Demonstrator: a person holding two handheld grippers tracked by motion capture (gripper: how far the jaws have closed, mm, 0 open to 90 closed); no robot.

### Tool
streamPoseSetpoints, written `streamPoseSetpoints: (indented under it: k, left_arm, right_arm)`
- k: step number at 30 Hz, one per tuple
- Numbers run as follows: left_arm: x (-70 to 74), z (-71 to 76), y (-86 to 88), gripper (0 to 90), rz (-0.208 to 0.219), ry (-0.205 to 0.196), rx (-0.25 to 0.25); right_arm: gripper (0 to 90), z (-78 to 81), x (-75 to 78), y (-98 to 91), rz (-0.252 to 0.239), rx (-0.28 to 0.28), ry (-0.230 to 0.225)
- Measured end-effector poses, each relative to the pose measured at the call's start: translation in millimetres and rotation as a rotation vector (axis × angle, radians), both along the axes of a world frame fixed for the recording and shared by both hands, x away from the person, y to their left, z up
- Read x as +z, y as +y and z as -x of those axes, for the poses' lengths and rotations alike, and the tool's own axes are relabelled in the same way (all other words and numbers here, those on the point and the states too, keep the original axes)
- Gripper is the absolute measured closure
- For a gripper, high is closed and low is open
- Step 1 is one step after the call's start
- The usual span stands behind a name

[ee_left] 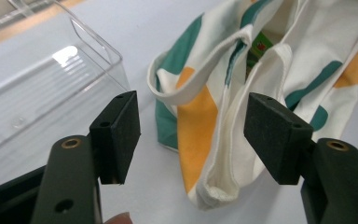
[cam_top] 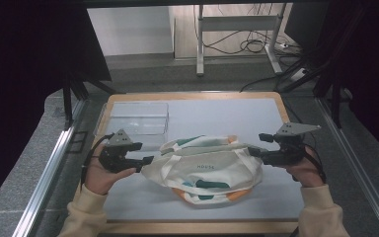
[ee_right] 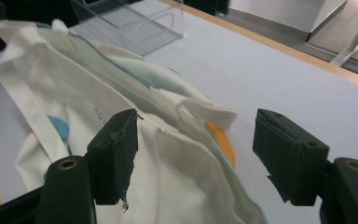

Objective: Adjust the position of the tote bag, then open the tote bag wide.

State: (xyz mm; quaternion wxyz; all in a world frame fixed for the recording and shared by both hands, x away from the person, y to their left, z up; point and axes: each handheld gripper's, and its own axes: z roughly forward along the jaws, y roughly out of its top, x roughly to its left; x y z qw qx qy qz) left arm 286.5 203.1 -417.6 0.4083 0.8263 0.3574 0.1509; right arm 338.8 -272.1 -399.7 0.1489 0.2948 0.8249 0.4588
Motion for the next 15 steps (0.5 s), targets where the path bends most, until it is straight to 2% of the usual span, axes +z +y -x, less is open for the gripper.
streamPoseSetpoints:
  k: [2,10,15]
  left_arm:
    - [1.5,1.4,1.3,35.9,0.019,-0.005,-0.01]
    - [8.7,4.0,-1.7,34.6,0.006,-0.04,-0.021]
    - [9.7,-2.2,-8.4,35.0,0.01,-0.035,-0.033]
  right_arm:
    - [31.1,-0.3,0.3,3.1,-0.006,-0.002,0.007]
    - [31.1,-0.5,0.2,15.0,0.001,0.003,0.006]
    - [31.1,1.5,1.0,15.4,0.002,0.004,-0.001]
